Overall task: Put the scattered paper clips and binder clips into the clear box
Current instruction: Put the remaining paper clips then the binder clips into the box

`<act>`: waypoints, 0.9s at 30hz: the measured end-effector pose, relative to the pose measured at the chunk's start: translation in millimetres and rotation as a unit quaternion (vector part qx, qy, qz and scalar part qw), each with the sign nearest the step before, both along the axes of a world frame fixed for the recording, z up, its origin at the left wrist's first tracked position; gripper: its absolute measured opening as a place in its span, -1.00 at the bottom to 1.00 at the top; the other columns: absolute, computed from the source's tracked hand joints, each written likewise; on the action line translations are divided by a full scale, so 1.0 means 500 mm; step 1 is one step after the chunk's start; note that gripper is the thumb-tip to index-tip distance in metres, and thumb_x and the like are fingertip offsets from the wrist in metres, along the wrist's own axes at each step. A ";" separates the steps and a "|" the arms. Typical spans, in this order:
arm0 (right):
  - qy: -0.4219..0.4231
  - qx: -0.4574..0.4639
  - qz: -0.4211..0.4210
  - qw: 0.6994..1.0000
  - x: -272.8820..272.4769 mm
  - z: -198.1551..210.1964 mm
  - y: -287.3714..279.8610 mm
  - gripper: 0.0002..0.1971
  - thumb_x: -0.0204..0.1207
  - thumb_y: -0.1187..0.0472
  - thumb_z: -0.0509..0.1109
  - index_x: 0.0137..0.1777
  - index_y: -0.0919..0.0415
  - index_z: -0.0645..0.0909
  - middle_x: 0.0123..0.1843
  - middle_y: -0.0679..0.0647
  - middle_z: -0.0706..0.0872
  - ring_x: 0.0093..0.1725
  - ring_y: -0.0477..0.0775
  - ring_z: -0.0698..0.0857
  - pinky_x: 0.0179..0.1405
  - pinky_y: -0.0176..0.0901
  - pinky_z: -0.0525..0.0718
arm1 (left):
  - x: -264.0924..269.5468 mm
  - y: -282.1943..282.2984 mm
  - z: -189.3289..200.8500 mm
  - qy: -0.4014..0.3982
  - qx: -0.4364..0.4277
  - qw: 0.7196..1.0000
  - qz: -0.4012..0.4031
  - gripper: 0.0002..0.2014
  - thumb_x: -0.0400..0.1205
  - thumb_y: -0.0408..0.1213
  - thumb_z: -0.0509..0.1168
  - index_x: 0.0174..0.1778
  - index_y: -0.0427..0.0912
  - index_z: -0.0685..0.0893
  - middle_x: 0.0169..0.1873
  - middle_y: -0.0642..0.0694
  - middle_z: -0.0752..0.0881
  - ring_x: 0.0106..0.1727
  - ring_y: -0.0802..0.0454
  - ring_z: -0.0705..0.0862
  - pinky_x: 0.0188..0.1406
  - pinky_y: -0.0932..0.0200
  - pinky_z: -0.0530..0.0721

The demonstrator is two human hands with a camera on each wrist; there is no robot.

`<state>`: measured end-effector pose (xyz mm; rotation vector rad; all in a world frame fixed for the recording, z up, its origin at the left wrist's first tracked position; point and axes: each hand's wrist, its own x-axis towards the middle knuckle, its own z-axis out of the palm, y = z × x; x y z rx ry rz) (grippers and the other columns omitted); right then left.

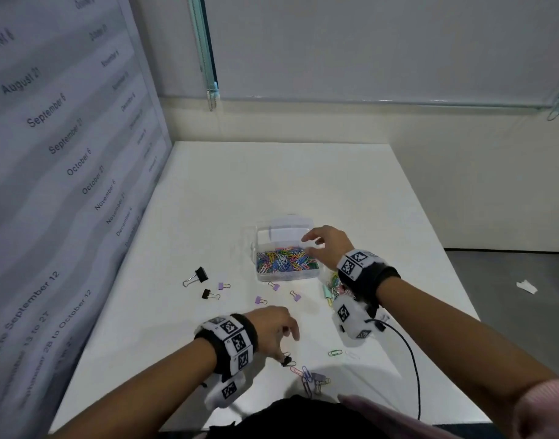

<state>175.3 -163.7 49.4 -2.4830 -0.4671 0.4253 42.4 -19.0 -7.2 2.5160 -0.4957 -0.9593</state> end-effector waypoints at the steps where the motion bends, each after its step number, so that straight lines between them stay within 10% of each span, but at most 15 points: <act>1: 0.004 -0.005 0.012 1.000 -0.013 -0.007 -0.009 -0.80 0.48 0.26 0.41 0.09 0.14 0.67 0.17 0.09 0.66 0.06 0.06 0.66 0.00 -0.25 0.54 | -0.009 -0.002 -0.007 0.003 0.004 1.000 -0.015 -0.54 0.37 -0.17 0.54 0.19 -0.08 0.63 0.10 -0.18 0.59 0.11 -0.08 0.56 0.14 0.09 0.54; 9: 0.096 -0.142 0.143 0.975 -0.159 -0.075 -0.148 -0.80 0.38 0.35 0.31 -0.07 0.18 0.71 -0.32 -0.19 0.57 -0.26 -0.13 0.55 -0.13 -0.36 0.46 | -0.043 0.003 -0.049 -0.036 -0.019 0.999 -0.010 -0.77 0.48 -0.24 0.40 0.03 -0.17 0.62 0.09 -0.20 0.53 0.11 -0.17 0.56 0.08 0.04 0.53; 21: 0.111 -0.128 0.055 0.984 -0.223 -0.147 -0.208 -0.86 0.37 0.19 0.50 -0.10 0.21 0.74 -0.35 -0.26 0.44 -0.40 -0.36 0.41 -0.44 -0.60 0.31 | -0.043 0.007 -0.052 -0.125 -0.032 0.985 0.115 -0.52 0.47 -0.08 0.43 0.29 -0.09 0.52 0.22 -0.11 0.42 0.23 -0.07 0.54 0.29 -0.01 0.56; 27: 0.123 -0.146 0.065 0.979 -0.229 -0.144 -0.202 -0.84 0.41 0.24 0.44 -0.31 0.01 0.55 -0.27 -0.14 0.56 -0.39 -0.35 0.41 -0.44 -0.57 0.28 | -0.060 -0.086 -0.026 -0.073 -0.045 0.995 -0.059 -0.56 0.50 -0.07 0.41 0.28 -0.06 0.56 0.18 -0.17 0.49 0.21 -0.12 0.53 0.20 -0.02 0.56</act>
